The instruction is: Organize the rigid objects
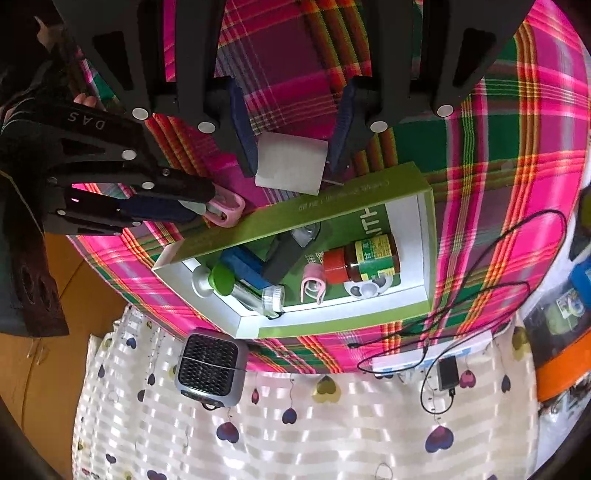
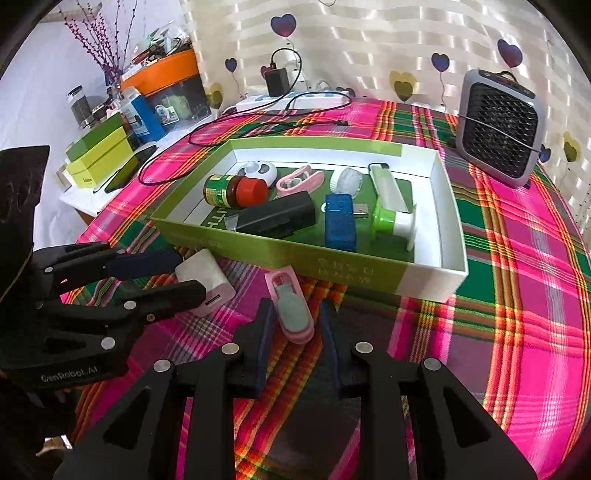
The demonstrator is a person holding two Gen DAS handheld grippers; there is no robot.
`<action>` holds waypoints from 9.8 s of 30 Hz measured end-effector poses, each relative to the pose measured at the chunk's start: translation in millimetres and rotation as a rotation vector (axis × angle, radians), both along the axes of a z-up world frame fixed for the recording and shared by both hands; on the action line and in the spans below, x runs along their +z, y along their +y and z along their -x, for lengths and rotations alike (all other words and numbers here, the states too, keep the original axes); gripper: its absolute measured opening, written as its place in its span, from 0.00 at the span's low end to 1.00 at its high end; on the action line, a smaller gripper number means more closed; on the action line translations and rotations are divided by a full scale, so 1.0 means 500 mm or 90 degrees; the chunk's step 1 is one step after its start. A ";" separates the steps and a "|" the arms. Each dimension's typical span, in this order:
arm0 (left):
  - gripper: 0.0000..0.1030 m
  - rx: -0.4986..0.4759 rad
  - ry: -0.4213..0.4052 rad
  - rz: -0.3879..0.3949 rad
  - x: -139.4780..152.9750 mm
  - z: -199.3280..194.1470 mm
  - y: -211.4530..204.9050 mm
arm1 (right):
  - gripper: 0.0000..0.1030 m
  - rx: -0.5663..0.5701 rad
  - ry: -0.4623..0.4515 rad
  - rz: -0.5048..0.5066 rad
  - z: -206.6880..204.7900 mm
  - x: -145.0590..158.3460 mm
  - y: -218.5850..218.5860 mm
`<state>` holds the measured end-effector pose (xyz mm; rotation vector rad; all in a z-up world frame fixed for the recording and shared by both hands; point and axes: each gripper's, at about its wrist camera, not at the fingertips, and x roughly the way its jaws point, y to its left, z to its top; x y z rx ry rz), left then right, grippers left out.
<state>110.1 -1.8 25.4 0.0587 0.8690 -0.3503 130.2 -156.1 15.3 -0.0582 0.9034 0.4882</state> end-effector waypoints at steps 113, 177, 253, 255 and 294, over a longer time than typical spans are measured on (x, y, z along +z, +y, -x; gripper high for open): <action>0.36 0.061 0.017 -0.009 -0.024 0.108 0.029 | 0.18 0.093 0.020 -0.015 0.114 -0.010 0.053; 0.42 -0.112 0.000 -0.065 -0.030 0.058 -0.036 | 0.18 -0.008 -0.005 -0.062 0.065 0.039 -0.030; 0.31 0.055 -0.030 0.021 0.034 -0.199 0.014 | 0.18 -0.090 -0.023 0.015 -0.169 0.034 0.003; 0.31 0.059 -0.026 0.022 0.032 -0.202 0.014 | 0.18 -0.088 -0.024 0.014 -0.168 0.034 0.005; 0.39 0.106 -0.049 0.008 0.051 0.024 -0.012 | 0.26 -0.123 -0.053 -0.003 0.038 0.057 -0.016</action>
